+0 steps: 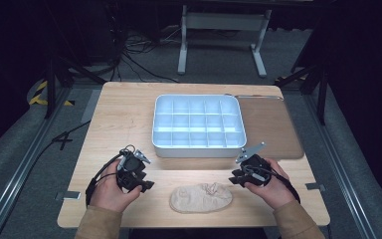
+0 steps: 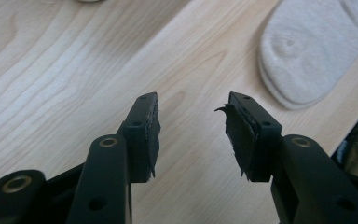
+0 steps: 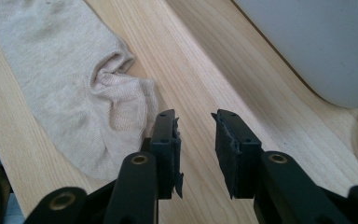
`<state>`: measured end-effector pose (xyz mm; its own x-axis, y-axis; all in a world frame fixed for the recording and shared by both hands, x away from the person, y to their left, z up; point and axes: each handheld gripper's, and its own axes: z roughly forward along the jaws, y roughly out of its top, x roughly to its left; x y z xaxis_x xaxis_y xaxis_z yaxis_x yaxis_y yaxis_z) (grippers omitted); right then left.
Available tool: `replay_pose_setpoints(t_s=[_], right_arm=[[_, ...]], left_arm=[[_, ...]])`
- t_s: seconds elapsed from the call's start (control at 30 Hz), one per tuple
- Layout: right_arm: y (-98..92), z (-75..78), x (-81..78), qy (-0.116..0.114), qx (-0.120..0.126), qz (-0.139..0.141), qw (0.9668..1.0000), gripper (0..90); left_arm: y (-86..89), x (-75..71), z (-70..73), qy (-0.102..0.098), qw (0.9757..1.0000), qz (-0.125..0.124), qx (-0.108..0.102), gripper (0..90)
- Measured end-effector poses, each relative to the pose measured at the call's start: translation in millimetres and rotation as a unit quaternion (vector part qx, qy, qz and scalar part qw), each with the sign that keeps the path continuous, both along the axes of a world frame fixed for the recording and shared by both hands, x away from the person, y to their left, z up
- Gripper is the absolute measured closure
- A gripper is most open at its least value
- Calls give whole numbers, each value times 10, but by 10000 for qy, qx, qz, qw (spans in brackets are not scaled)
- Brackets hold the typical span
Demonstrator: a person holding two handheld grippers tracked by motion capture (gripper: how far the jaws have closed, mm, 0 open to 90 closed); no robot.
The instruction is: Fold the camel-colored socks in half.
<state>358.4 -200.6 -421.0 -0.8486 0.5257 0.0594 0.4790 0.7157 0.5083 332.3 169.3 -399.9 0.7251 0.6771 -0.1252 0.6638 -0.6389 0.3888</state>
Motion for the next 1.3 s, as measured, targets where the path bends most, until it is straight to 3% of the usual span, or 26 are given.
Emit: replay_pose_setpoints(t_s=[0.27, 0.4, 0.6, 0.77, 0.83, 0.97, 1.17, 1.3], right_arm=[[-67, 29, -55, -21, 126, -76, 9999, 677], [-86, 7, -86, 35, 133, -86, 9999, 665], [-86, 4, -124, 30, 145, -70, 9999, 655], [-70, -2, -139, 67, 197, -32, 9998, 653], [-64, 0, -145, 102, 217, -5, 9997, 662], [-46, -3, -155, 85, 228, 53, 9997, 664], [7, -14, -184, 124, 212, 127, 9996, 668], [33, -24, -201, 143, 180, 160, 9996, 671]], left_arm=[[-218, -79, 162, -31, 9995, -276, -178, 562], [-414, -158, 221, 23, 9979, -630, -111, 556], [-532, -225, 290, 101, 9969, -760, -153, 566], [-566, -231, 258, 334, 9972, -658, -129, 566], [-578, -206, 195, 533, 9968, -566, -177, 566], [-607, -170, 84, 694, 9964, -429, -225, 576], [-705, -123, -121, 899, 9953, -319, -142, 583], [-695, -82, -227, 1016, 9947, -100, 88, 587]])
